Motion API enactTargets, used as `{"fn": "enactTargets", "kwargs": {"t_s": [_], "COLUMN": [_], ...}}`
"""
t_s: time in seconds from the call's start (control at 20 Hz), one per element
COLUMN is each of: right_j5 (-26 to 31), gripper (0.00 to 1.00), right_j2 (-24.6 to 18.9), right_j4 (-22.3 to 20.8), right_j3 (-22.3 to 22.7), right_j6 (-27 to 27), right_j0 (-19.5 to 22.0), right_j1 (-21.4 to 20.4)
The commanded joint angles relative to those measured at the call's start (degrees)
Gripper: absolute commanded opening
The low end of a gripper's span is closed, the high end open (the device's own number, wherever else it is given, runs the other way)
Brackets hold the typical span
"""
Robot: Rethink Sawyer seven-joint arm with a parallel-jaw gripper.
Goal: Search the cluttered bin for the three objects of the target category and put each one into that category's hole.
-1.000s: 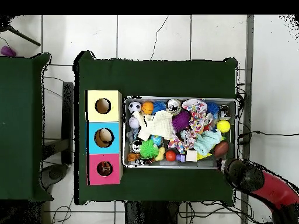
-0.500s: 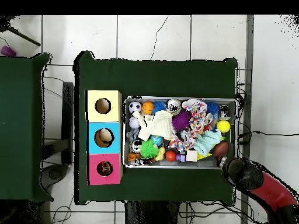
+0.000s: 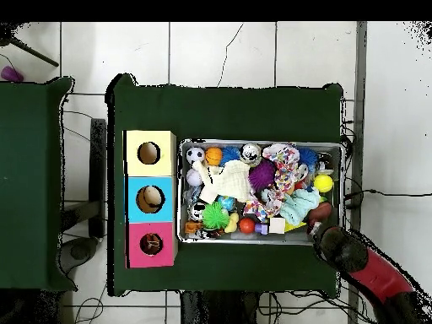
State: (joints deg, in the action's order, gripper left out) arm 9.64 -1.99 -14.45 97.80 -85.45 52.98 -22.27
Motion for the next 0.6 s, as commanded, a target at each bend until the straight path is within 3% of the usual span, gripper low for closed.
{"fn": "enactTargets", "kwargs": {"t_s": [0.05,0.25,0.3,0.6], "right_j5": [-4.98,-6.97,-7.8,-7.93], "gripper": [1.0,1.0,0.0,0.0], "right_j2": [0.87,-0.71,-1.13,-1.15], "right_j4": [1.31,-1.09,-1.66,-2.41], "right_j3": [-2.51,-2.75,-2.63,-2.74], "right_j6": [-10.93,-8.91,-8.65,-8.3], "right_j0": [5.25,6.75,7.19,7.11], "right_j1": [11.28,11.79,11.85,11.99]}}
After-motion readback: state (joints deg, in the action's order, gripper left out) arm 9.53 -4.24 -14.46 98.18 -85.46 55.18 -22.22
